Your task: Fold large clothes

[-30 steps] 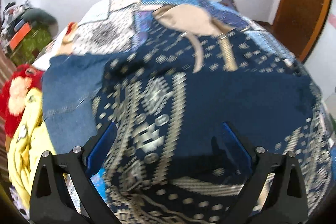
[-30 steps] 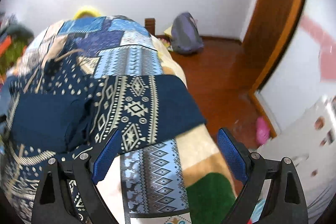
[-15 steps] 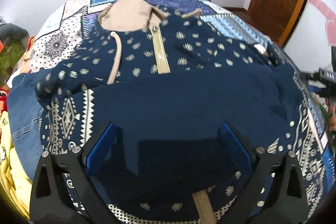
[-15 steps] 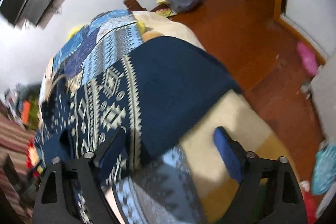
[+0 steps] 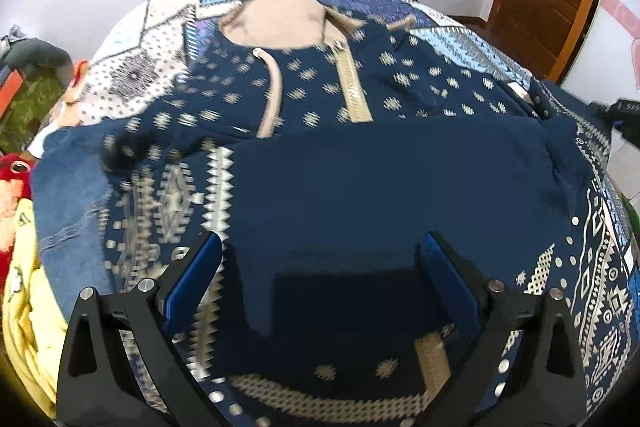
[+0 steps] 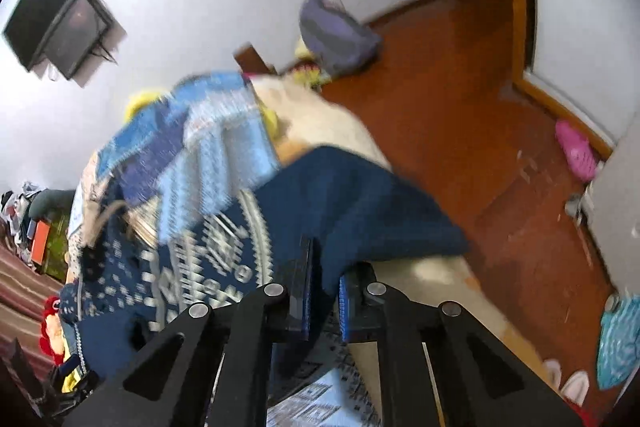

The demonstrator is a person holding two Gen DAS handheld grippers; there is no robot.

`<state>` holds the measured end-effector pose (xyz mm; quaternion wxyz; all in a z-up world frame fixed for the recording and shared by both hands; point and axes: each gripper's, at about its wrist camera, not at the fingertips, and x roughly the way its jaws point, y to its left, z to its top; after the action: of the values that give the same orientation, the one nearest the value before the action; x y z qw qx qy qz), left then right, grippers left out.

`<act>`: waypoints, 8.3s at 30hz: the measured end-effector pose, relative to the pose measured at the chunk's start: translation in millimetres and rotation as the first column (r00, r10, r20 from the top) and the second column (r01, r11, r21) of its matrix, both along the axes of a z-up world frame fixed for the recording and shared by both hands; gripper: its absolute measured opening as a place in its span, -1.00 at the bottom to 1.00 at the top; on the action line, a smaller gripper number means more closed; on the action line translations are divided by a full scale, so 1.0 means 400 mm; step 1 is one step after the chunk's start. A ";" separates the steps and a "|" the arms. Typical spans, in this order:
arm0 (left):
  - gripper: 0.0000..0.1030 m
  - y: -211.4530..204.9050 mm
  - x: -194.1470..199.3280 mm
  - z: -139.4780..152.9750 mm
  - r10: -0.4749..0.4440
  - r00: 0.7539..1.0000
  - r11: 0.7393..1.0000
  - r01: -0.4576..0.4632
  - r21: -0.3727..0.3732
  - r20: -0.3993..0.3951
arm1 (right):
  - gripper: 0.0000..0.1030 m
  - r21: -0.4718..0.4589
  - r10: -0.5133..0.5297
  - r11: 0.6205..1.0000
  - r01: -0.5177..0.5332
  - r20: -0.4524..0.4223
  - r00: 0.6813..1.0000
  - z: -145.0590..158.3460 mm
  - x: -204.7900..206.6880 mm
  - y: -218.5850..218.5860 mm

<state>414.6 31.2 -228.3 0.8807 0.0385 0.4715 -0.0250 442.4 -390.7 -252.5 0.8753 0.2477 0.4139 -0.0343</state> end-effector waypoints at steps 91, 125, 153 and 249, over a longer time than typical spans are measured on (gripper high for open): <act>-0.44 -0.726 0.135 -0.029 -0.505 0.863 0.825 0.485 0.291 -0.006 | -0.86 -0.288 0.121 0.947 -0.144 -0.097 0.988 0.126 -0.320 0.065; -0.89 0.273 -0.096 0.157 0.150 0.971 0.988 -0.142 -0.056 0.186 | -0.86 -0.292 0.468 0.814 -0.501 -0.181 0.865 0.068 -0.102 0.529; -0.10 0.438 -0.278 -0.091 0.306 0.949 0.951 -0.308 -0.026 -0.073 | 0.88 -0.595 0.351 0.672 -0.441 -0.268 0.897 0.012 -0.141 0.505; -0.41 0.231 -0.185 -0.042 0.089 0.992 0.984 -0.101 -0.148 -0.088 | 0.76 -0.488 0.489 0.698 -0.524 -0.208 0.847 0.073 -0.239 0.577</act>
<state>340.7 123.6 -245.0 0.8615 -0.0526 0.5047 -0.0204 346.9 -160.1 -223.5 0.8706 -0.1269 0.4671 0.0878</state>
